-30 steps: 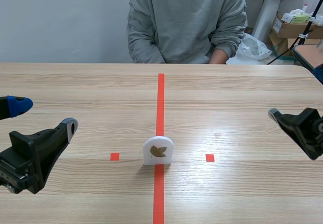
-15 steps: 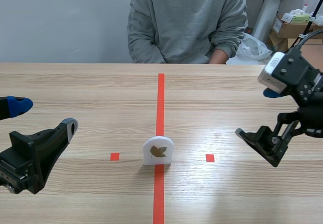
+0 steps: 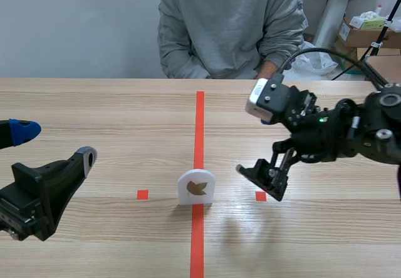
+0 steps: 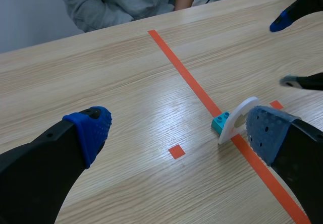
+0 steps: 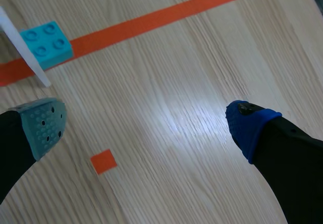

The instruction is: Do the leaf sorting experiment

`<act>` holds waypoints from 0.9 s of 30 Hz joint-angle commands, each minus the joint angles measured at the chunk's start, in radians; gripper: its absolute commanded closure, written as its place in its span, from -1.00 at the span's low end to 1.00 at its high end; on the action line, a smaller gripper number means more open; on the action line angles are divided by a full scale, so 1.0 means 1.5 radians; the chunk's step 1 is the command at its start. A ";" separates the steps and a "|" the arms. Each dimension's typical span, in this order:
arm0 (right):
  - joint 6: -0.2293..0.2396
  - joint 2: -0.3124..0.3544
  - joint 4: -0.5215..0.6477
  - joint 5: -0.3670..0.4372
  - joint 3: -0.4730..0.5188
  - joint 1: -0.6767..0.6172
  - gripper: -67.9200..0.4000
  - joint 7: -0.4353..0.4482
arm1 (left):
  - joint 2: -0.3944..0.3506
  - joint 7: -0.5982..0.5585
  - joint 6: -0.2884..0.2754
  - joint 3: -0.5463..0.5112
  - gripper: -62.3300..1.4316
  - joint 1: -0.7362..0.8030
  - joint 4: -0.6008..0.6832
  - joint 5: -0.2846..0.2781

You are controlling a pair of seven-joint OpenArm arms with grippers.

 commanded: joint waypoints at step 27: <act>0.002 -0.146 -0.130 -0.020 -0.155 0.089 -0.33 -0.006 | 0.026 -0.006 0.003 0.002 -0.84 -0.002 0.010 -0.004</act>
